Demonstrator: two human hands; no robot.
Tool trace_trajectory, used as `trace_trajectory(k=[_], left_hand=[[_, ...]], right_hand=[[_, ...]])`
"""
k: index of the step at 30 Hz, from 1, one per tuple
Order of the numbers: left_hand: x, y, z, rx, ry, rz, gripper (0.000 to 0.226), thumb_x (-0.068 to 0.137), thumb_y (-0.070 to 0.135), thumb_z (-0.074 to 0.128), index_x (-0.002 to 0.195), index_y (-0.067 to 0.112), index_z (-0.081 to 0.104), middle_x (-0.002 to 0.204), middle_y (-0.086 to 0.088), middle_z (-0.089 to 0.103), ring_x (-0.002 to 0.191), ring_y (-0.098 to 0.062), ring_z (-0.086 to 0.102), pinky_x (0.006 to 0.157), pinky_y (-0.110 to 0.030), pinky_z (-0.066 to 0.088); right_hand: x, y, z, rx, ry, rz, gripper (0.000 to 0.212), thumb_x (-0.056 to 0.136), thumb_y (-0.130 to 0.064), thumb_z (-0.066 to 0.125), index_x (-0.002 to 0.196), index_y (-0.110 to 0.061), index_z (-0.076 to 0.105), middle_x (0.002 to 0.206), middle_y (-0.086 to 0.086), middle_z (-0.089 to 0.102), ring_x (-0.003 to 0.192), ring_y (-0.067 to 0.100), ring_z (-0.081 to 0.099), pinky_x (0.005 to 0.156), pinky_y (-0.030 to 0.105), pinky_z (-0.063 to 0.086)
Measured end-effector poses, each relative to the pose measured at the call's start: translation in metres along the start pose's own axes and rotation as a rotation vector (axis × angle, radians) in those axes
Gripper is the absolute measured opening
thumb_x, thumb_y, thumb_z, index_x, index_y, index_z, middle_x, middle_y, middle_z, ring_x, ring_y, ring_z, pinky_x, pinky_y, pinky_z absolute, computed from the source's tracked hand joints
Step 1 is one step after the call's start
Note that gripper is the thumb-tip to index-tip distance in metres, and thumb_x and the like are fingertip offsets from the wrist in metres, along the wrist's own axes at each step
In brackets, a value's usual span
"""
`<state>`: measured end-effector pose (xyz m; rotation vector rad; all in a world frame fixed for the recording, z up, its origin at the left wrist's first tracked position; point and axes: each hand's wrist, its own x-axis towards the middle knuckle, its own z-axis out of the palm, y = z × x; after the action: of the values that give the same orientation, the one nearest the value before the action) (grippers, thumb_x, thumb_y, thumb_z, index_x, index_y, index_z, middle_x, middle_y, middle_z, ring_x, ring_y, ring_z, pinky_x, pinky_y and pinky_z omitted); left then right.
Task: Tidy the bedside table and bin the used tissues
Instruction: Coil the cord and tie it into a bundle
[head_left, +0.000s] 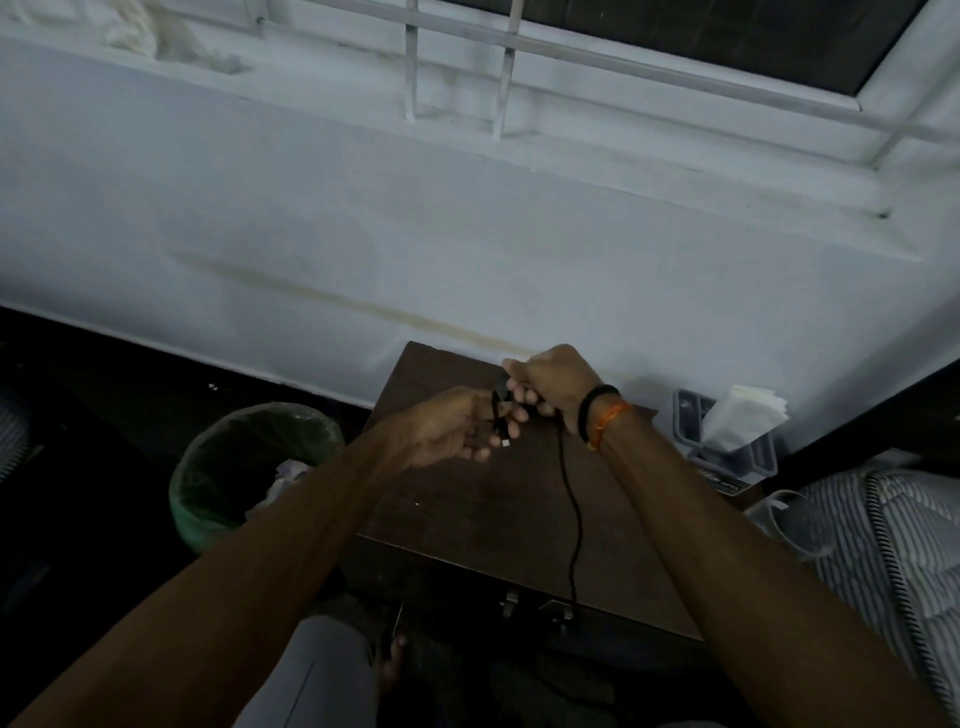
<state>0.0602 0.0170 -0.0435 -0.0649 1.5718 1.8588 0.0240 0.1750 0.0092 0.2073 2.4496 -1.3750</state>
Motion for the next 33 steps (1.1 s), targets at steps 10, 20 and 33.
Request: trace_trajectory(k=[10,20,33], left_hand=[[0.006,-0.007,-0.012,-0.425,0.048,0.192,0.025,0.089,0.001,0.039,0.093,-0.001,0.063,0.082,-0.013,0.066,0.083,-0.026,0.061,0.081,-0.035,0.052],[-0.002,-0.003,-0.008,-0.744,-0.05,0.156,0.057,0.079,0.016,0.041,0.128,-0.014,0.05,0.124,-0.029,0.06,0.099,-0.033,0.066,0.068,-0.039,0.056],[0.007,-0.007,-0.011,-0.638,0.04,0.184,0.033,0.098,0.015,0.049,0.12,-0.007,0.058,0.08,-0.006,0.061,0.089,-0.023,0.061,0.106,-0.043,0.045]], right_hand=[[-0.048,-0.022,0.015,-0.168,-0.244,-0.274,0.03,0.101,-0.022,0.043,0.096,-0.007,0.069,0.064,0.006,0.067,0.044,0.012,0.056,0.039,0.02,0.04],[-0.044,0.04,0.028,-0.461,-0.3,-0.304,0.026,0.104,-0.023,0.038,0.097,-0.019,0.063,0.068,0.003,0.07,0.043,0.005,0.057,0.052,0.016,0.047],[-0.04,0.072,0.014,-0.432,-0.238,-0.318,0.034,0.104,-0.033,0.041,0.095,-0.015,0.069,0.066,0.002,0.069,0.043,0.005,0.055,0.056,0.023,0.05]])
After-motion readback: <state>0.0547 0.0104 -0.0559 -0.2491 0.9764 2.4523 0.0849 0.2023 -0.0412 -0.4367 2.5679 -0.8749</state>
